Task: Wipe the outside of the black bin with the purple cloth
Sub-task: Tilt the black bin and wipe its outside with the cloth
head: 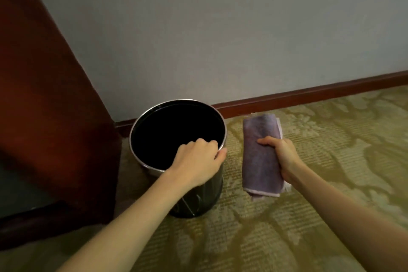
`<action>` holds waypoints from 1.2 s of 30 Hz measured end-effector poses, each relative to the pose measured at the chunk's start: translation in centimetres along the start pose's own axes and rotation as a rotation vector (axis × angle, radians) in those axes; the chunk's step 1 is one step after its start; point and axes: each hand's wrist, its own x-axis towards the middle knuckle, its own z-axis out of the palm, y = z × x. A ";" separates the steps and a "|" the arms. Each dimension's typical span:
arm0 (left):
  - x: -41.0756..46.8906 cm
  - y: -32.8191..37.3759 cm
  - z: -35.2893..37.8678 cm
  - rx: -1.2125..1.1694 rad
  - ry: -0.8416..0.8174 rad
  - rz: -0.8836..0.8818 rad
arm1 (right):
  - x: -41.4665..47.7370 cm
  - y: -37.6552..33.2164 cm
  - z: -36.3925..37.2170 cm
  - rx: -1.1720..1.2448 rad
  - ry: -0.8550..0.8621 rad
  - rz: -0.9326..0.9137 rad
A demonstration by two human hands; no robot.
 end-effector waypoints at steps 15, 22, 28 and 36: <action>-2.2 0.3 -1.6 -0.121 -0.052 -0.044 | -0.2 9.4 0.5 -0.241 0.175 0.206; -0.4 -0.6 -5.8 -0.358 -0.004 -0.108 | 0.0 9.0 0.9 -0.237 0.170 0.121; 0.7 -1.8 -6.6 -0.410 0.099 -0.254 | 1.1 5.8 -0.1 -0.253 0.169 0.088; 4.7 -4.8 -7.1 -0.281 0.148 -0.362 | 0.8 1.9 2.5 -0.173 0.111 0.027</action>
